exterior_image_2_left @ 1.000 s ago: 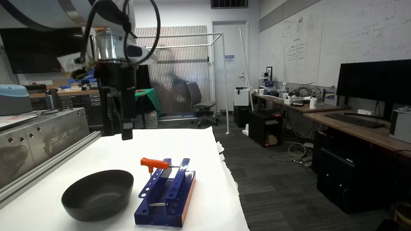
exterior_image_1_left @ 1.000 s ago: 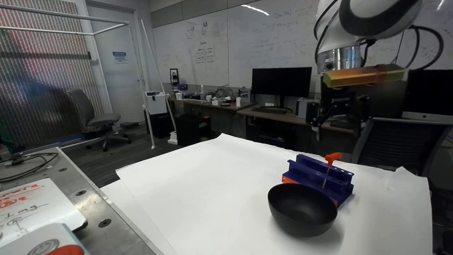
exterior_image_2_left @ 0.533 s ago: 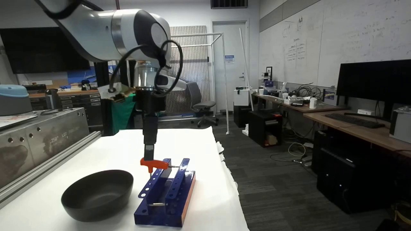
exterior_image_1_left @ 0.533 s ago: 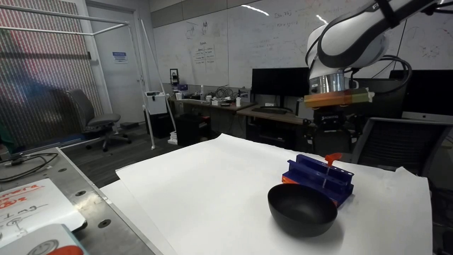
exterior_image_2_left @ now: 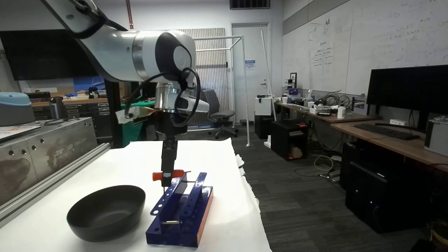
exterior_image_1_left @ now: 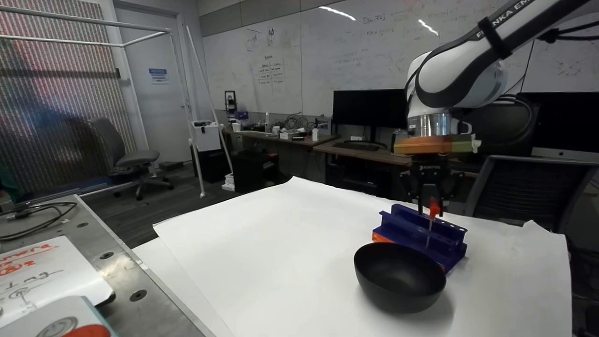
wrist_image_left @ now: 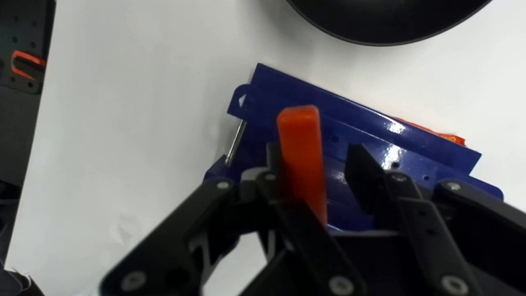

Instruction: Remove the wrench from the tool box and put it in the bowl

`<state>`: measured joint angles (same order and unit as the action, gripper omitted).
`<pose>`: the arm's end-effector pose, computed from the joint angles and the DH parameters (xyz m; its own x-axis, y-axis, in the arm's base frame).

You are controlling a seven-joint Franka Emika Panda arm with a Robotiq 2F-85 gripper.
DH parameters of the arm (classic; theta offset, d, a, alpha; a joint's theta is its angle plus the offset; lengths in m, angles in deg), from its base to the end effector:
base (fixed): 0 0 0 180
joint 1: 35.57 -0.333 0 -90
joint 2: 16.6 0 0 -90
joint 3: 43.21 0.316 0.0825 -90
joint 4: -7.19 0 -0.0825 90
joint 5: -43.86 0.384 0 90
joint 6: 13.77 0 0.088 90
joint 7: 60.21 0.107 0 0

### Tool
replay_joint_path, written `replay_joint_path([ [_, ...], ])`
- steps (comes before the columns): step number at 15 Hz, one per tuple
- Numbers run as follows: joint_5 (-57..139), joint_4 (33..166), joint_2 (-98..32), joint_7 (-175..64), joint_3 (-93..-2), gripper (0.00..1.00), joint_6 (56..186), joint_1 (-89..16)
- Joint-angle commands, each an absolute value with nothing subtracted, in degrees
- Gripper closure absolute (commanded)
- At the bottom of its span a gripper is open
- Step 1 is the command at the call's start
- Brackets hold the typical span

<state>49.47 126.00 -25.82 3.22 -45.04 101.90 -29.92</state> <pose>0.5447 -0.0655 0.3370 0.2612 -0.9518 -0.1607 -0.9446 -0.2863 0.1605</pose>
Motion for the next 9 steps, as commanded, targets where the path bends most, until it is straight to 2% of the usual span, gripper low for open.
replay_joint_path([
  [1,49.74,128.14,-22.85,5.52,-46.20,0.88,105.49,-31.83],
  [3,48.55,129.40,-19.75,6.26,-46.19,0.99,105.78,-32.24],
  [4,48.22,130.28,-17.31,5.89,-46.06,0.95,105.34,-32.35],
  [9,46.65,131.58,-5.39,2.73,-44.61,0.95,100.11,-32.65],
])
